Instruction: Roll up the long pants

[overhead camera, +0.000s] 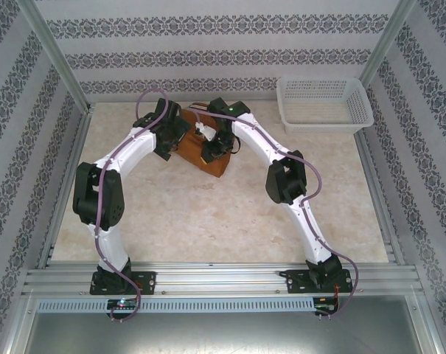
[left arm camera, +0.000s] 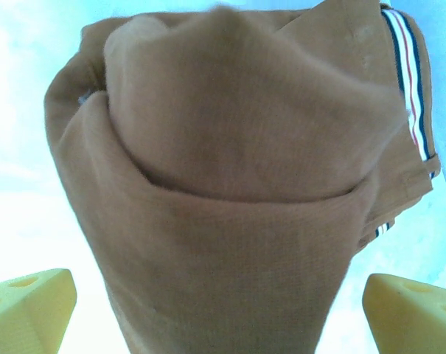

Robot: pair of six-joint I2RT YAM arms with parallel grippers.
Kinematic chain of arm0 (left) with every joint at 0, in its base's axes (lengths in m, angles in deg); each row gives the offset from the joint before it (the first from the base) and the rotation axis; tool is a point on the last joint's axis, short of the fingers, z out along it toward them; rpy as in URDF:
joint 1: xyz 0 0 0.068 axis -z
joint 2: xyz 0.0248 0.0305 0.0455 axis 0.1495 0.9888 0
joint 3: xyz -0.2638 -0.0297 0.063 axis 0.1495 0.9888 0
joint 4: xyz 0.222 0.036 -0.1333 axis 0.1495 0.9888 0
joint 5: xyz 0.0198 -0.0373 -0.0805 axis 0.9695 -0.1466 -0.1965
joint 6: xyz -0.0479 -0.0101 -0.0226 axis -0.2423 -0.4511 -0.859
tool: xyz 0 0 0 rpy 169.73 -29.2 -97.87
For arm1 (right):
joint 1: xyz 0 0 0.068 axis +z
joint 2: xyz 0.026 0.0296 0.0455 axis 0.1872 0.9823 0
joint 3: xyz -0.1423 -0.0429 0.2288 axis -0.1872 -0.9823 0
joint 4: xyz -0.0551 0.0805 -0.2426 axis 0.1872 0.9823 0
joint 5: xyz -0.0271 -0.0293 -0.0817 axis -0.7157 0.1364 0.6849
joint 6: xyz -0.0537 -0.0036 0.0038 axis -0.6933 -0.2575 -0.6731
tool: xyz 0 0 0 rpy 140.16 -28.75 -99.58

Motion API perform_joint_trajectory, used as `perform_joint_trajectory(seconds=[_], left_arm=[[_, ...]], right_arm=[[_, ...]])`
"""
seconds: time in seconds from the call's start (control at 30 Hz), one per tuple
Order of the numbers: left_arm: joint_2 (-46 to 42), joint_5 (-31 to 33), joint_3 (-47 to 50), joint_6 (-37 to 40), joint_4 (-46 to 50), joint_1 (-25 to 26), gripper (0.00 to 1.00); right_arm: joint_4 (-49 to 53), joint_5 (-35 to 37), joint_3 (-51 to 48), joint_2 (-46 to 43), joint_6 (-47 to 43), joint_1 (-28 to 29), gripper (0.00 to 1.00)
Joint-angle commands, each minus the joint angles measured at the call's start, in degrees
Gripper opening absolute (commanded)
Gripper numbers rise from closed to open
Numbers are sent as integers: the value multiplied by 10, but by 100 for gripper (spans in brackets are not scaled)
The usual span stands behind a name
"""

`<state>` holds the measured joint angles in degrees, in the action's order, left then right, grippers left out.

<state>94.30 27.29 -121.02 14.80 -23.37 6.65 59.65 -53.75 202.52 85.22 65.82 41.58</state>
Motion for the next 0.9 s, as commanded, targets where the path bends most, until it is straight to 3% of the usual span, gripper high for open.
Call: perform_joint_trajectory(seconds=[0.0,0.03,0.07,0.1,0.13,0.2,0.23,0.3,0.37,0.57,0.67,0.87], left_arm=[[47,-3,-34,26,2,-3,96],[62,-4,-46,34,2,-4,81],[81,-1,-58,40,5,-4,42],[100,2,-69,43,9,-5,11],[115,0,-77,46,9,-6,0],[144,-9,-93,49,9,-9,0],[154,-12,-98,49,12,-9,0],[170,-18,-107,47,16,-10,0],[180,-23,-111,45,18,-10,0],[192,-33,-120,48,30,-10,0],[196,-35,-123,48,32,-11,0],[207,-52,-124,46,35,-12,0]], right_arm=[[46,-107,16,12,18,-11,0],[49,-107,13,15,20,-15,0],[48,-102,6,15,21,-19,0],[47,-99,-4,14,20,-23,0],[42,-94,-15,10,21,-25,0],[21,-76,-48,-8,22,-27,2],[10,-65,-66,-18,22,-27,14],[-19,-6,-106,-50,26,-23,64],[-56,77,-155,-93,42,-16,82],[-149,348,-299,-242,10,75,88],[-183,464,-350,-268,-23,136,91],[-271,584,-407,-225,-68,193,93]])
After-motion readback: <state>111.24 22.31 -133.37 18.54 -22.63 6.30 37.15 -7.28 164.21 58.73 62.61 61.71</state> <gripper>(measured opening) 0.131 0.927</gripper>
